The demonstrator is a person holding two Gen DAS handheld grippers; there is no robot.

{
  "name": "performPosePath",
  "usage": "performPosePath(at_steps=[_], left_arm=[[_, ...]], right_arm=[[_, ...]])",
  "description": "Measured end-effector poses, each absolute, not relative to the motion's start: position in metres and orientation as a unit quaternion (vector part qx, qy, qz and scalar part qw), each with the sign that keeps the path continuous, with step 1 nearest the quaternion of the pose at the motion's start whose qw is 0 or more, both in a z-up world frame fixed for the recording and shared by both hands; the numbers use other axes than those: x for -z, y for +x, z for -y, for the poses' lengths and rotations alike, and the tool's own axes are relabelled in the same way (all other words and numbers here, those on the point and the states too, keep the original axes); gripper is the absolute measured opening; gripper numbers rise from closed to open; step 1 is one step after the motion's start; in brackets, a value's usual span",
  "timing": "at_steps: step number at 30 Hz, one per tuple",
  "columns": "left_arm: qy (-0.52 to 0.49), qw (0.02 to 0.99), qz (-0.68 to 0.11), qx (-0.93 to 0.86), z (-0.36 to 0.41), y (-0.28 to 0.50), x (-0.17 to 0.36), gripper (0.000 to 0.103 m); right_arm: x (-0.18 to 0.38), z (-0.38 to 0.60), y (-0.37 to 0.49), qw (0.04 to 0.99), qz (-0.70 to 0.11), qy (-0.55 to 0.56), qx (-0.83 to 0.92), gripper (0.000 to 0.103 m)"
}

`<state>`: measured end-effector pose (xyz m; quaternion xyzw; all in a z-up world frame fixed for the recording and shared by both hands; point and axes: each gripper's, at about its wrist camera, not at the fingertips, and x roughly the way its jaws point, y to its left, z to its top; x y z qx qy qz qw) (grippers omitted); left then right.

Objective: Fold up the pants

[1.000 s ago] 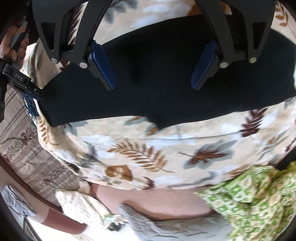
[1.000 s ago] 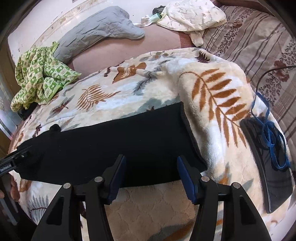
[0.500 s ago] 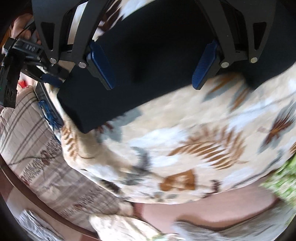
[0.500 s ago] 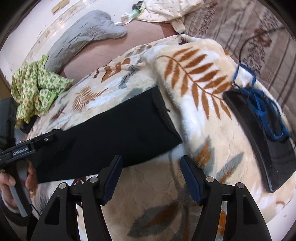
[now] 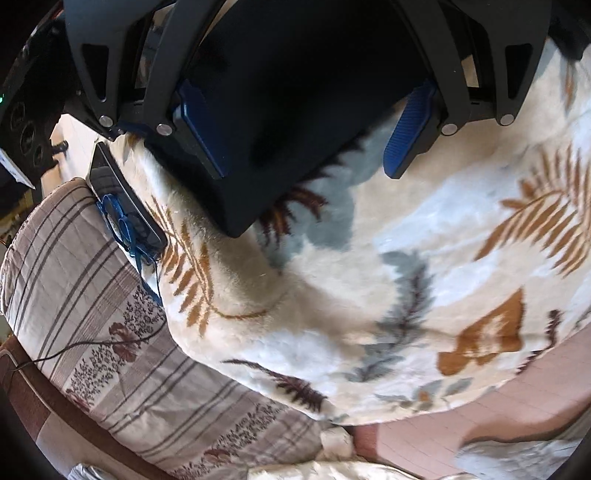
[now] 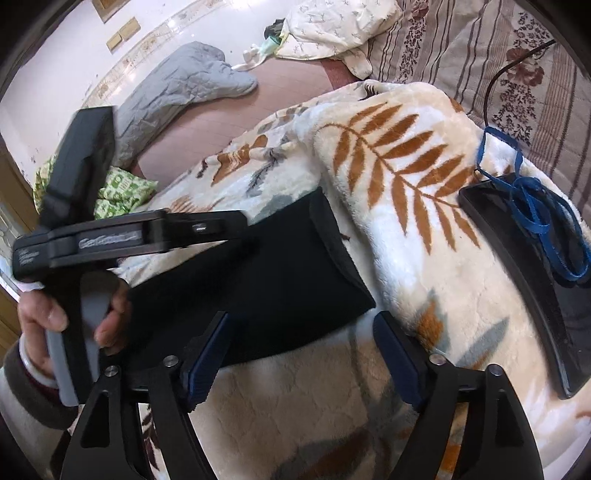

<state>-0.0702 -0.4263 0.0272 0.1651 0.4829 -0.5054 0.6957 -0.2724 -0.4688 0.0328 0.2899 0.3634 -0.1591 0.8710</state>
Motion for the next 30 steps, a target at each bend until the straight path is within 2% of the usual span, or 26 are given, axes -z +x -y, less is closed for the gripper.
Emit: performPosePath(at_steps=[7, 9, 10, 11, 12, 13, 14, 16, 17, 19, 24, 25, 26, 28, 30], left_arm=[[0.188, 0.670, -0.486, 0.529, 0.459, -0.077, -0.010, 0.085], [0.192, 0.665, -0.480, 0.539, 0.466, -0.081, -0.008, 0.081], [0.200, 0.666, -0.471, 0.543, 0.468, -0.084, -0.007, 0.073], [0.206, 0.666, -0.462, 0.548, 0.470, -0.087, -0.007, 0.063], [0.209, 0.664, -0.456, 0.555, 0.470, -0.090, -0.008, 0.058], [0.209, 0.662, -0.452, 0.560, 0.470, -0.091, -0.008, 0.050], [0.205, 0.659, -0.451, 0.566, 0.468, -0.091, -0.009, 0.041], [0.189, 0.657, -0.458, 0.569, 0.466, -0.088, -0.012, 0.033], [0.177, 0.656, -0.464, 0.568, 0.464, -0.084, -0.015, 0.023], [0.148, 0.656, -0.476, 0.567, 0.454, -0.075, -0.025, 0.017], [0.090, 0.690, -0.458, 0.553, 0.401, -0.052, -0.073, 0.018], [0.078, 0.699, -0.456, 0.546, 0.384, -0.046, -0.081, 0.025], [0.072, 0.708, -0.453, 0.537, 0.369, -0.041, -0.086, 0.041], [0.048, 0.736, -0.448, 0.505, 0.329, -0.030, -0.096, 0.063], [0.026, 0.746, -0.450, 0.489, 0.295, -0.021, -0.098, 0.063]], right_arm=[[-0.027, 0.475, -0.270, 0.876, -0.324, 0.323, 0.151, 0.082], [-0.026, 0.478, -0.269, 0.878, -0.315, 0.328, 0.149, 0.076], [-0.025, 0.479, -0.269, 0.879, -0.312, 0.327, 0.150, 0.073], [-0.024, 0.480, -0.269, 0.880, -0.310, 0.325, 0.155, 0.060], [-0.023, 0.482, -0.268, 0.879, -0.310, 0.324, 0.162, 0.043], [-0.020, 0.487, -0.269, 0.876, -0.308, 0.329, 0.172, 0.035], [-0.018, 0.491, -0.270, 0.873, -0.305, 0.338, 0.173, 0.030], [-0.016, 0.499, -0.271, 0.869, -0.294, 0.364, 0.161, 0.023], [-0.017, 0.499, -0.270, 0.870, -0.294, 0.363, 0.158, 0.019], [-0.024, 0.495, -0.266, 0.876, -0.294, 0.350, 0.153, 0.017], [-0.067, 0.467, -0.259, 0.913, -0.279, 0.269, 0.129, 0.016], [-0.078, 0.457, -0.256, 0.922, -0.276, 0.248, 0.116, 0.016], [-0.084, 0.450, -0.253, 0.925, -0.275, 0.238, 0.107, 0.016], [-0.099, 0.425, -0.243, 0.936, -0.278, 0.204, 0.074, 0.016], [-0.104, 0.405, -0.234, 0.940, -0.283, 0.183, 0.048, 0.016]])
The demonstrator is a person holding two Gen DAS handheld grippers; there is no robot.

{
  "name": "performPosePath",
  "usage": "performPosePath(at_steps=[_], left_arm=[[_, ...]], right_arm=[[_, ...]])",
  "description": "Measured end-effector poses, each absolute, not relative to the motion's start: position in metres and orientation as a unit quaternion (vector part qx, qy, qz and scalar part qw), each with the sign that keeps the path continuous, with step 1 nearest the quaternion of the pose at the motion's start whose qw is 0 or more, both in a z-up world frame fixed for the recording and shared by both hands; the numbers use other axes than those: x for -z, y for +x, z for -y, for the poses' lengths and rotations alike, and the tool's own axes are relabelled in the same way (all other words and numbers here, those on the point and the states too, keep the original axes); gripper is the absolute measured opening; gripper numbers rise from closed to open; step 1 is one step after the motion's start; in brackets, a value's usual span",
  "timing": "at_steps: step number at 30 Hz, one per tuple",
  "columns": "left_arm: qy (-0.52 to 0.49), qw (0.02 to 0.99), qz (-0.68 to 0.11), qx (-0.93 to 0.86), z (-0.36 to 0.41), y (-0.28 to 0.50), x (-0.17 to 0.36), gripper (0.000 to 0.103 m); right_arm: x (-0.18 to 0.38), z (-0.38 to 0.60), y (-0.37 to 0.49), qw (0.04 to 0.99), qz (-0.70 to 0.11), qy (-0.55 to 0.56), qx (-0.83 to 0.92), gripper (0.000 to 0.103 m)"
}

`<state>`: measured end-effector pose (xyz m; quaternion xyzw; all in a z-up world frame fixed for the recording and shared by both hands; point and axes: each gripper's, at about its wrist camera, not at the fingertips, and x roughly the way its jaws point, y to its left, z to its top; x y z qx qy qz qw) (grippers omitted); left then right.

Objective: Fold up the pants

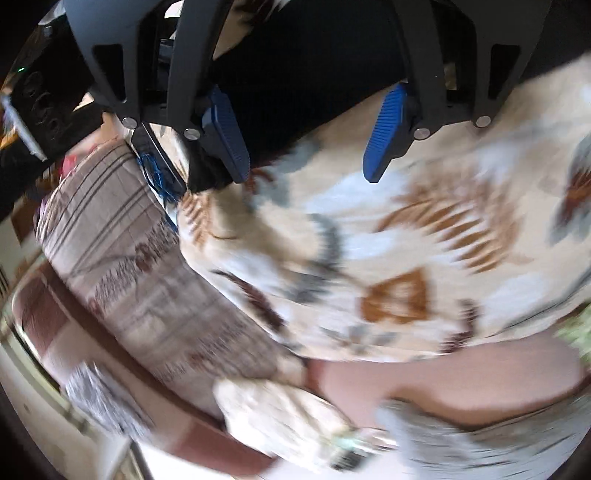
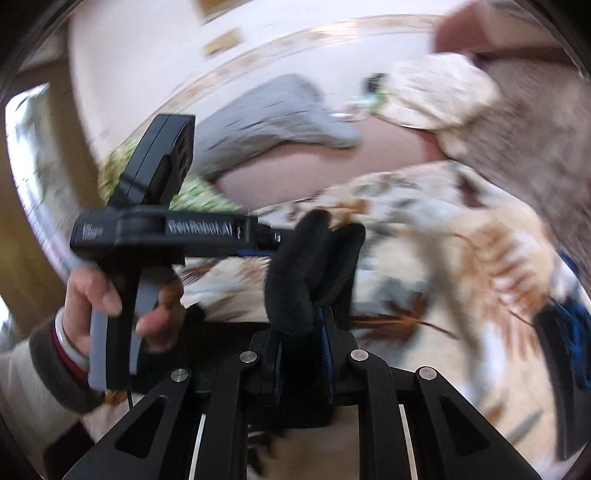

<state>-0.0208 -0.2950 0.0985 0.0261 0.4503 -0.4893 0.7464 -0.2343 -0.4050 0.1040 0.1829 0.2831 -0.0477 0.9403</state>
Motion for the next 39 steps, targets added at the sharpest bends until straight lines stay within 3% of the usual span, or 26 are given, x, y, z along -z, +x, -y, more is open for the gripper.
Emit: performPosePath(at_steps=[5, 10, 13, 19, 22, 24, 26, 33, 39], left_arm=[[-0.007, 0.776, -0.473, 0.418, 0.218, -0.006, -0.084, 0.070], [-0.013, 0.779, -0.502, 0.376, 0.186, -0.010, -0.056, 0.071], [-0.001, 0.786, -0.501, 0.363, 0.178, -0.021, -0.050, 0.073], [0.015, 0.781, -0.504, 0.369, 0.195, -0.047, -0.037, 0.083], [0.040, 0.791, -0.499, 0.352, 0.213, -0.058, -0.027, 0.083], [0.062, 0.797, -0.482, 0.358, 0.224, -0.068, -0.026, 0.072], [0.083, 0.793, -0.481, 0.364, 0.232, -0.071, -0.026, 0.015], [0.069, 0.792, -0.468, 0.386, 0.213, -0.063, -0.056, 0.011], [0.072, 0.795, -0.495, 0.343, 0.198, -0.053, -0.034, 0.011]], right_arm=[[-0.087, 0.345, -0.199, 0.935, -0.314, 0.161, -0.019, 0.016], [-0.045, 0.297, -0.169, 0.894, -0.404, 0.169, -0.090, 0.038], [-0.061, 0.296, -0.181, 0.902, -0.387, 0.157, -0.111, 0.049], [-0.085, 0.349, -0.208, 0.920, -0.346, 0.185, -0.027, 0.048], [-0.067, 0.372, -0.203, 0.905, -0.369, 0.210, 0.017, 0.031], [-0.057, 0.377, -0.199, 0.899, -0.379, 0.218, 0.023, 0.030], [-0.050, 0.381, -0.198, 0.896, -0.379, 0.229, 0.025, 0.030], [-0.076, 0.369, -0.196, 0.912, -0.361, 0.196, 0.007, 0.032], [-0.073, 0.353, -0.174, 0.912, -0.372, 0.173, -0.017, 0.030]])
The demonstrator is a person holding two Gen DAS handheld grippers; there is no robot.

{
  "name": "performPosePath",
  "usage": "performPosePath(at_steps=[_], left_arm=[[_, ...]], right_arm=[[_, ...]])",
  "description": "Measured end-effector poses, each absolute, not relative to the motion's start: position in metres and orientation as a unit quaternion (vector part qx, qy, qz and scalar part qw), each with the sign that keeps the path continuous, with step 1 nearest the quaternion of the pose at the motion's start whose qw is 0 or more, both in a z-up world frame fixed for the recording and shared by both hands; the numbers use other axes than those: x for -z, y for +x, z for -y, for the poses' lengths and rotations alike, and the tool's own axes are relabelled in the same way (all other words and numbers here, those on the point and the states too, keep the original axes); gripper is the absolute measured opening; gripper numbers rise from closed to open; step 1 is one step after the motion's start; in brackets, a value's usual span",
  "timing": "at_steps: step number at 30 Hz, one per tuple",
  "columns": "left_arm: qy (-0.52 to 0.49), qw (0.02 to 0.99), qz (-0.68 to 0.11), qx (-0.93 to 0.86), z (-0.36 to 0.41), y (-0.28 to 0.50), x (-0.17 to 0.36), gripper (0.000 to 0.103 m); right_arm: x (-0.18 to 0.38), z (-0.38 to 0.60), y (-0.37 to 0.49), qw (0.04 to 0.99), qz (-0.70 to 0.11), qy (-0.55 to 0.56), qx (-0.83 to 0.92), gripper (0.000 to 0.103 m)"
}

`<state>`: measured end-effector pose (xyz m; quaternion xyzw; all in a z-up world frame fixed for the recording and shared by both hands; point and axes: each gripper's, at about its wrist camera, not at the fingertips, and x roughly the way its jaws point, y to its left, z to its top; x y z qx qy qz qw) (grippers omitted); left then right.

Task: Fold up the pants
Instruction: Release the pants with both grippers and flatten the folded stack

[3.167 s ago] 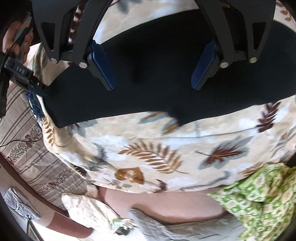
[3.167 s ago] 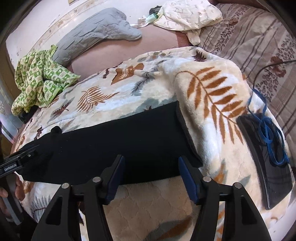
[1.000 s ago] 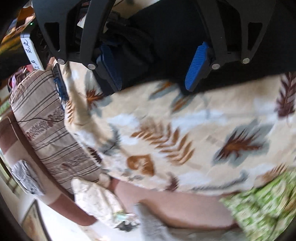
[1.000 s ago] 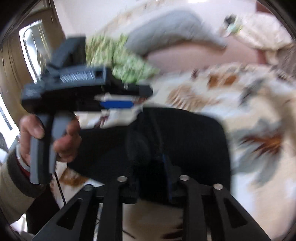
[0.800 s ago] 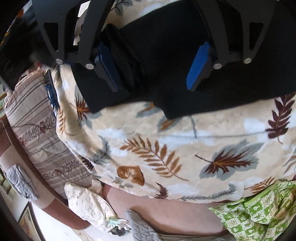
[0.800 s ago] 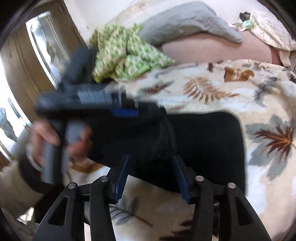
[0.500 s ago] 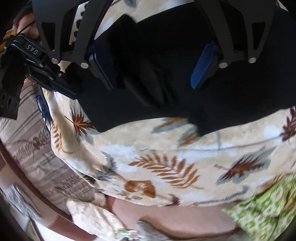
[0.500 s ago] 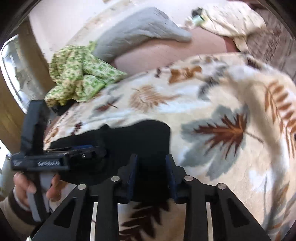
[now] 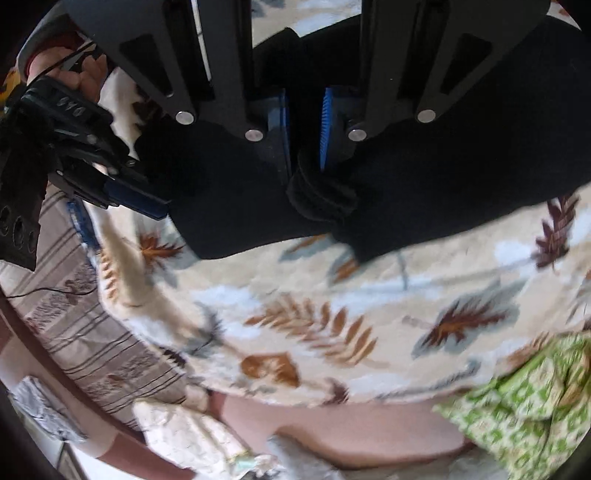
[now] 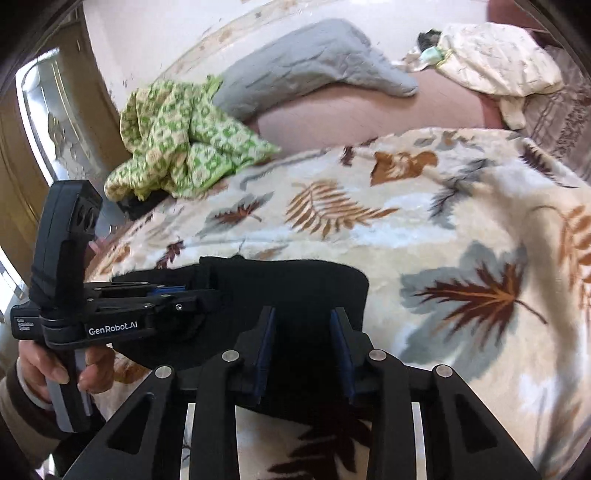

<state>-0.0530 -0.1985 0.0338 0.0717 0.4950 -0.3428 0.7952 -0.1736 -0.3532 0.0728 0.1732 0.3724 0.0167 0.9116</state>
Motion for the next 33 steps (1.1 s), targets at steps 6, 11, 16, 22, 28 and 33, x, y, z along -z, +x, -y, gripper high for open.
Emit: performPosePath(at_steps=[6, 11, 16, 22, 28, 33], left_arm=[[0.071, 0.806, -0.483, 0.335, 0.193, -0.059, -0.034, 0.016], [0.061, 0.819, -0.472, 0.320, 0.183, -0.058, -0.043, 0.054], [0.030, 0.832, -0.466, 0.299, 0.155, -0.057, -0.055, 0.066], [0.012, 0.859, -0.441, 0.259, 0.109, -0.065, -0.076, 0.076], [-0.042, 0.871, -0.437, 0.221, 0.051, -0.074, -0.084, 0.080], [-0.092, 0.872, -0.445, 0.180, -0.002, -0.086, -0.079, 0.083]], right_arm=[[-0.050, 0.342, -0.160, 0.900, -0.409, 0.152, -0.009, 0.031], [-0.067, 0.339, -0.165, 0.903, -0.402, 0.148, -0.007, 0.033], [-0.077, 0.319, -0.164, 0.908, -0.399, 0.126, -0.021, 0.033], [-0.055, 0.294, -0.156, 0.897, -0.433, 0.092, -0.017, 0.036], [-0.079, 0.277, -0.155, 0.903, -0.419, 0.089, -0.038, 0.041], [-0.072, 0.261, -0.146, 0.897, -0.429, 0.087, -0.055, 0.044]])
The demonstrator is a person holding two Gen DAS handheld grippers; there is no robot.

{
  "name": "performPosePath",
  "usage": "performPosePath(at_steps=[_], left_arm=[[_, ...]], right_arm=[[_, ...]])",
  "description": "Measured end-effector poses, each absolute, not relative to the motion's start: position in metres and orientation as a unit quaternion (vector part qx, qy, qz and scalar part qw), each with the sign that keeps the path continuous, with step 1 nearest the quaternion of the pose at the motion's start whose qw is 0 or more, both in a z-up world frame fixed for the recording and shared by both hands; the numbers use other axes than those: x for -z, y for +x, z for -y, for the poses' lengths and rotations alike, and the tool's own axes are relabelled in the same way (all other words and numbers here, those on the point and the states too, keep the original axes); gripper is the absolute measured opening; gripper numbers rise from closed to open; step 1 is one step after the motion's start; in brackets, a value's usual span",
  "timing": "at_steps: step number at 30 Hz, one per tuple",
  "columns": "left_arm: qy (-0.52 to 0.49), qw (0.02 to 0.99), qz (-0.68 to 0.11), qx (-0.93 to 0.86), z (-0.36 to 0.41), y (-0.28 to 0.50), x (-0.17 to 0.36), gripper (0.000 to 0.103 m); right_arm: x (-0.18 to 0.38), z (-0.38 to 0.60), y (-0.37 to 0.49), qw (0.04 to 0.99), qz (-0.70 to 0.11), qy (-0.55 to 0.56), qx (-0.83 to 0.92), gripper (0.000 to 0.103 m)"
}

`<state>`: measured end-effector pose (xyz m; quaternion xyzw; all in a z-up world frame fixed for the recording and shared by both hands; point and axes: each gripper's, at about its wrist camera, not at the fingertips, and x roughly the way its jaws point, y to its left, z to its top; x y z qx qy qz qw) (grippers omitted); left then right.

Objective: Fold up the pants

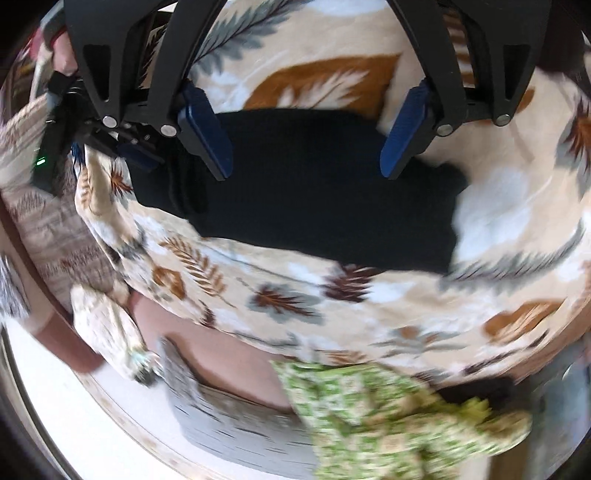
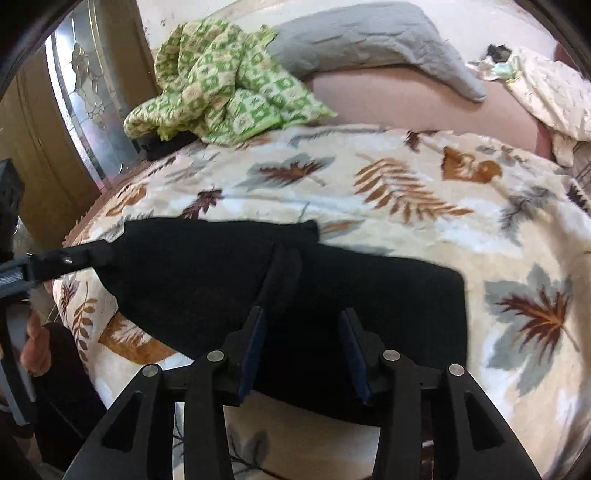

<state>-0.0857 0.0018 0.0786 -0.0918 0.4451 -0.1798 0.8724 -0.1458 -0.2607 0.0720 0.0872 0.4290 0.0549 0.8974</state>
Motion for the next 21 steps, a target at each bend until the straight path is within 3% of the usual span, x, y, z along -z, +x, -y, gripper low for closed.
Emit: performPosePath(at_steps=[7, 14, 21], left_arm=[[-0.173, 0.860, -0.460, 0.137, -0.056, -0.100, -0.055, 0.085], [-0.239, 0.831, -0.488, 0.119, -0.066, -0.090, -0.025, 0.085], [-0.307, 0.816, -0.473, 0.129, -0.068, -0.069, -0.017, 0.085]], right_arm=[[-0.070, 0.258, -0.145, 0.892, -0.433, 0.119, -0.059, 0.049], [-0.095, 0.225, -0.117, 0.895, -0.410, 0.118, -0.128, 0.066], [-0.096, 0.161, -0.066, 0.885, -0.417, 0.074, -0.196, 0.066]])
